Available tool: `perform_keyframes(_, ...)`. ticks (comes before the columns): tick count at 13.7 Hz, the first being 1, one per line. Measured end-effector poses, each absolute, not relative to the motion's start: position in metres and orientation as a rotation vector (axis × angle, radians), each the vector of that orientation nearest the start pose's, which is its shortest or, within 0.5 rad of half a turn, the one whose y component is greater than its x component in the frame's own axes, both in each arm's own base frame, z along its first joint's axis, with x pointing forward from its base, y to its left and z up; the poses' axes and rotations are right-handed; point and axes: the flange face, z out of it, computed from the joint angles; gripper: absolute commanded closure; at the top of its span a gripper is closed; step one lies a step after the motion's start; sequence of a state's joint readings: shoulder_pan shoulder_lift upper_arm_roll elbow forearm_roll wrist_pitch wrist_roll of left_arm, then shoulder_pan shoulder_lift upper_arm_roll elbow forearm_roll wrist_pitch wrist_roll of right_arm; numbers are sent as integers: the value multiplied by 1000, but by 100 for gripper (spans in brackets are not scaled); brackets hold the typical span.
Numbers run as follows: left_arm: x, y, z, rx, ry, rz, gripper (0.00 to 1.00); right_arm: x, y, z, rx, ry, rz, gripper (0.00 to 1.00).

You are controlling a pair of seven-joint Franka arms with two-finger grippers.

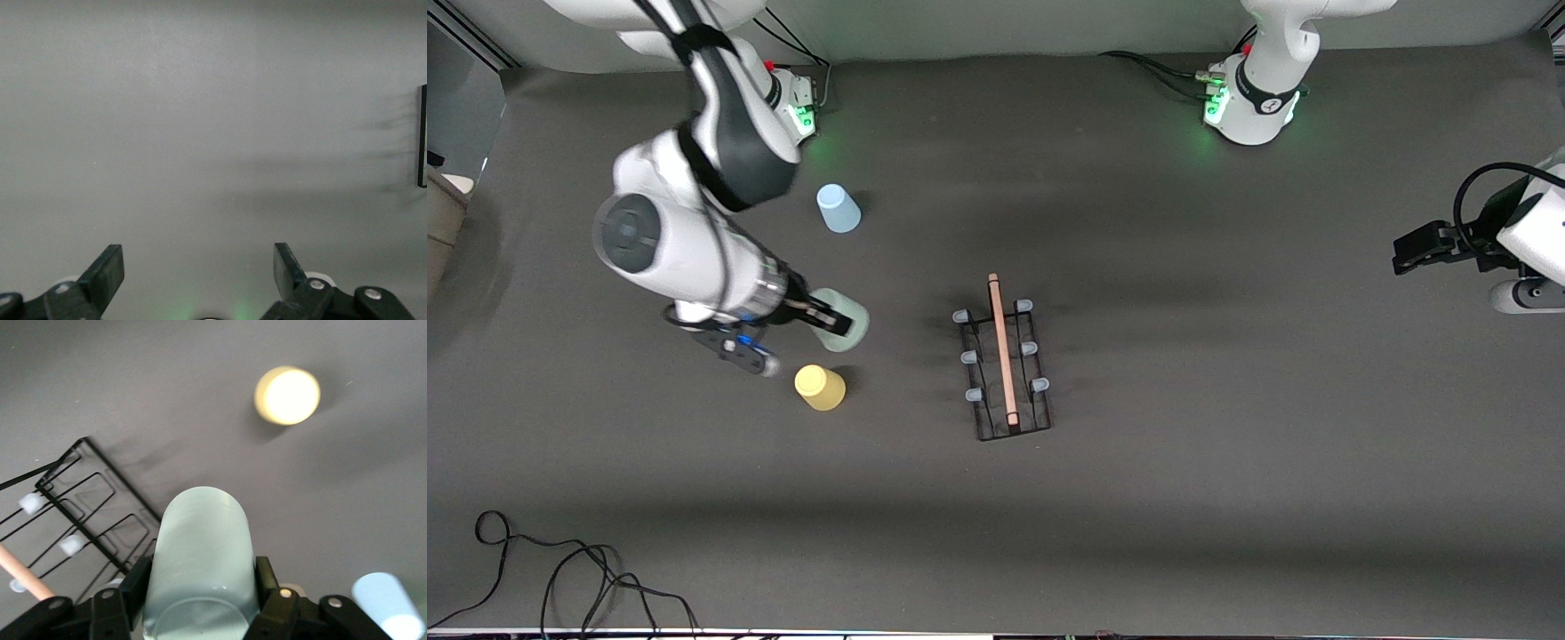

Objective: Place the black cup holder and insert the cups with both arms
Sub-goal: 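Place the green cup onto a rack peg with the right gripper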

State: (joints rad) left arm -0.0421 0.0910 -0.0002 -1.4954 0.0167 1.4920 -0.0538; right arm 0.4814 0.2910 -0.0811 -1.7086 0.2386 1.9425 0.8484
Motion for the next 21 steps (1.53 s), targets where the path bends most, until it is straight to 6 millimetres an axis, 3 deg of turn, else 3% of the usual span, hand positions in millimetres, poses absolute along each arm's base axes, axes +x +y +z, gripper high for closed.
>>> perform_keyframes(3,573,-22,602,-3117,-19,146,0,571,342,391,-2872,873,190,100)
perform_keyframes(5,573,-22,602,-3116,-20,146,0,565,371,377,-2853,907,162,100)
perform_keyframes(9,573,-22,602,-3116,-20,146,0,552,400,365,-2839,931,146,100)
perform_keyframes(12,573,-21,602,-3116,-21,146,0,548,408,353,-2848,932,152,100)
perform_keyframes(13,573,-21,602,-3116,-21,146,0,548,409,345,-2854,936,157,82)
perform_keyframes(14,573,-21,602,-3116,-22,146,0,549,409,337,-2858,941,159,44)
perform_keyframes(16,573,-21,602,-3116,-22,146,0,551,409,325,-2865,947,164,2)
perform_keyframes(21,573,-21,602,-3116,-23,146,0,555,409,324,-2856,950,143,1)
